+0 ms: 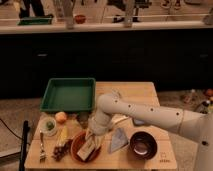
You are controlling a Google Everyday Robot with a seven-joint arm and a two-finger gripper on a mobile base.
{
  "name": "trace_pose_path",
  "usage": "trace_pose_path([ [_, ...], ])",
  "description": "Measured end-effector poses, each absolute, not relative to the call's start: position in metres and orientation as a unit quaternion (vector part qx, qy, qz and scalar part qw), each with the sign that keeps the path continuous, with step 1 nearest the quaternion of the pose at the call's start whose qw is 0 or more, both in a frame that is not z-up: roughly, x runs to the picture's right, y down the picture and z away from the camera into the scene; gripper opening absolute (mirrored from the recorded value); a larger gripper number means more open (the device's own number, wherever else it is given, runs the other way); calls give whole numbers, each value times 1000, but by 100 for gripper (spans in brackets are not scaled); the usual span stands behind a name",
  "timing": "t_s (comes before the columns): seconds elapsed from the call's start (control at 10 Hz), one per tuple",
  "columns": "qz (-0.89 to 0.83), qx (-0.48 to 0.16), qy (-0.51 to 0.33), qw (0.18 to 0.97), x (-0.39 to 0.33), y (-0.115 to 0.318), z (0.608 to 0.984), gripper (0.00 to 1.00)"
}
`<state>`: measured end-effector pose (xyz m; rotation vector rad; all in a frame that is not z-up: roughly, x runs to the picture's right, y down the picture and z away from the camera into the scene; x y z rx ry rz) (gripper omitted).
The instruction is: Wipe red bowl with eraser
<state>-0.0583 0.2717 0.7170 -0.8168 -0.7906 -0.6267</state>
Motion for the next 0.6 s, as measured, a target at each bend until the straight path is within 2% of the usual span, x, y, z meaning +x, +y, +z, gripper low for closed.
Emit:
trace_pose_path([
  [0.6,-271,-373,-344,818,-31,262,727,0],
])
